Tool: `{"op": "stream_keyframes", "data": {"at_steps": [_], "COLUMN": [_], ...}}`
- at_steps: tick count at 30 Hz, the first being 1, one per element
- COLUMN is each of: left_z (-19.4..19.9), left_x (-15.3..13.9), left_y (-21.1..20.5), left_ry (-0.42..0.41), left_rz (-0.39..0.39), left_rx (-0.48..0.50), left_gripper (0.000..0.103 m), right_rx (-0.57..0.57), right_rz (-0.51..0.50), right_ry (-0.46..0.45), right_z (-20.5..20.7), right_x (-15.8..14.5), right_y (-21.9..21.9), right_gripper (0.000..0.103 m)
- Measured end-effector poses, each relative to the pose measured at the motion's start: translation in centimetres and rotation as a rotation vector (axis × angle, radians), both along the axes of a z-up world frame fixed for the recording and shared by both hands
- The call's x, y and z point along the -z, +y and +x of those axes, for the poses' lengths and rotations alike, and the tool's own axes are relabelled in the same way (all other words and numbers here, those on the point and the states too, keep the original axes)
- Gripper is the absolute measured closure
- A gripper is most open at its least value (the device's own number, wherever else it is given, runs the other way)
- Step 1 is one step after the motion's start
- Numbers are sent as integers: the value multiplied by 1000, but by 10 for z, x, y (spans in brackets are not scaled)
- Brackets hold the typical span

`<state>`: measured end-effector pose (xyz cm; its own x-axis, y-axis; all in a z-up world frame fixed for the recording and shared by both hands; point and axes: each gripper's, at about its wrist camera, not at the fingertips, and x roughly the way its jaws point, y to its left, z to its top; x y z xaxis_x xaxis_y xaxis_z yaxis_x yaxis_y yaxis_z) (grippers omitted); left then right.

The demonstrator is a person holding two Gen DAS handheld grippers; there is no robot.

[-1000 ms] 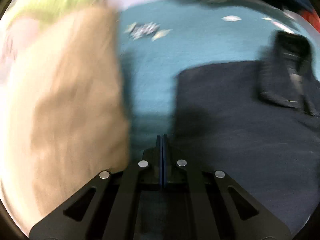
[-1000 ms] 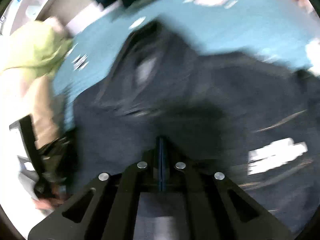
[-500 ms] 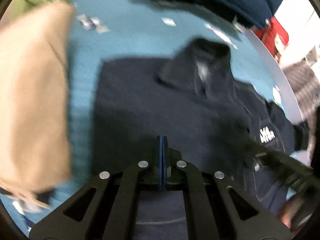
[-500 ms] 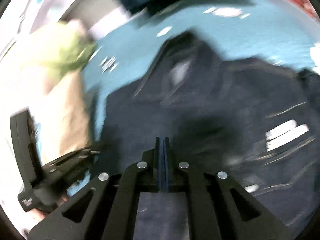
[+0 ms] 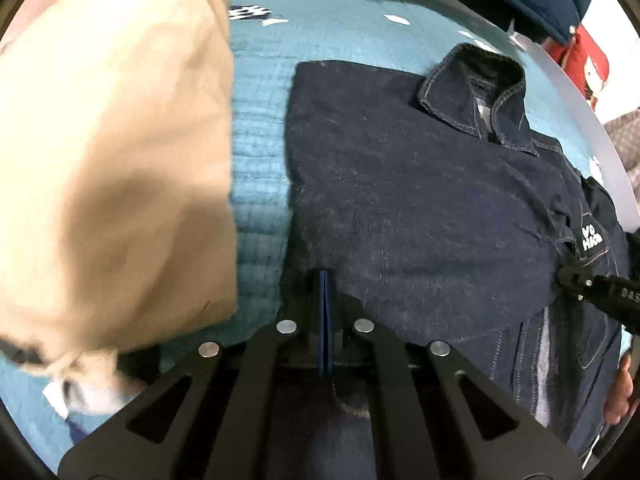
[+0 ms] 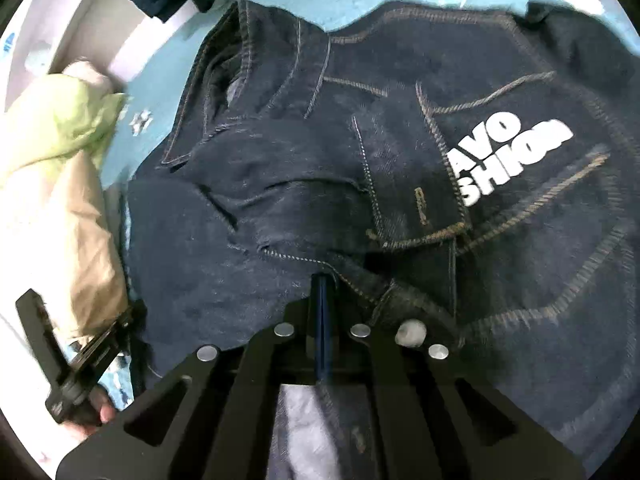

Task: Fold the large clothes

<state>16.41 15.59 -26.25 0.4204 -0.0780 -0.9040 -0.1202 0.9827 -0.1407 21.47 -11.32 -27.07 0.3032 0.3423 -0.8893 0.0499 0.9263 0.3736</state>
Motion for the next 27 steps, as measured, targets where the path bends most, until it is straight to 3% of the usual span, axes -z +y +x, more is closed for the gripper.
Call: {"op": "stream_keyframes", "data": {"at_steps": [2,4,6,8,12,13,15,16,17,18,19,21,27], "left_z": [1,0,3,6,4,-1,-8,-11,-13,-17,-21,-22,-28], "left_x": [4,12,14,11,-1,-7,-19,-25,-30,-37,-46,-54,-69], "left_y": [9,11,14,10,0,-1,-6,-9,-12,-15,-21,-34,-87], "left_ry": [11,7,5,16,23,18,2,-6,-22,-52,-74,-70,-94], "left_rz": [-17,-47,-44,-26,44,42,29,29,27,13,-19,-49,-26], "left_rx": [-12,-21,-24,-29,-2,5,18,11,0,-9,2,37,146], "left_gripper": [101,101,101,101,101,94,59,29,21,21,21,20,20], "right_rx": [-8,26,50,32,44,57,80,97,118,153,199,261,444], "right_rz": [-55,6,45,11,46,73,96,103,104,95,78,45,-25], "right_ry": [6,13,24,24,4,-27,-77,-89,-98,-123,-168,-236,-250], "right_z": [-1,2,-3,-3,-7,-12,-20,-24,-27,-32,-40,-53,-78], "right_x": [12,36,32,27,12,2,-13,-22,-29,-37,-46,-64,-69], "right_y": [4,-9,-23,-21,-20,-27,-36,-47,-55,-67,-81,-109,-201], "right_gripper": [103,103,103,103,100,97,95,74,56,23,17,16,15]}}
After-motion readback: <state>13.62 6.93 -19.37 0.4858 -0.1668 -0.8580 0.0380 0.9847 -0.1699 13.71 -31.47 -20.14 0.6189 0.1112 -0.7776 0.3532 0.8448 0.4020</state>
